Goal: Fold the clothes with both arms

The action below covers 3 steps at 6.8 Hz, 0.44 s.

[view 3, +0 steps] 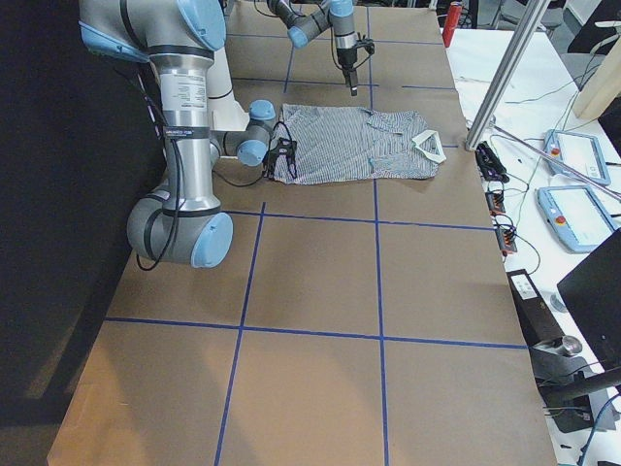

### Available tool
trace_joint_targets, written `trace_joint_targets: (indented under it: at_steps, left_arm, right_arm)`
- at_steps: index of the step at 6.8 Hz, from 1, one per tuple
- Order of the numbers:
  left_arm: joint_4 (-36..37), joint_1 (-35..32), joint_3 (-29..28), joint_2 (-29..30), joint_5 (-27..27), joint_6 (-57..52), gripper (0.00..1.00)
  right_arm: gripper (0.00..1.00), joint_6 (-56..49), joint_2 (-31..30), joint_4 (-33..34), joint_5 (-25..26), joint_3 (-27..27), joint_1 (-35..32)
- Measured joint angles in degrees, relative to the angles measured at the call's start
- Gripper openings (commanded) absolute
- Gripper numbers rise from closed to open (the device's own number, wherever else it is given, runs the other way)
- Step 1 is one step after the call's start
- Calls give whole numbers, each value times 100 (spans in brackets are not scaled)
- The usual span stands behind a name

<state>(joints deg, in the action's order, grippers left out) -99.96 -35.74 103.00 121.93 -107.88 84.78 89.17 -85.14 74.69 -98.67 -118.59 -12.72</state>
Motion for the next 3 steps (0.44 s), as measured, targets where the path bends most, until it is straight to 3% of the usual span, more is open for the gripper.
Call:
trace_joint_targets:
  at_steps: [3]
  left_arm:
    - [803,1090,1061,-868,525,1251,97]
  right_arm:
    - [0,4,39,-36,17,-171,-80]
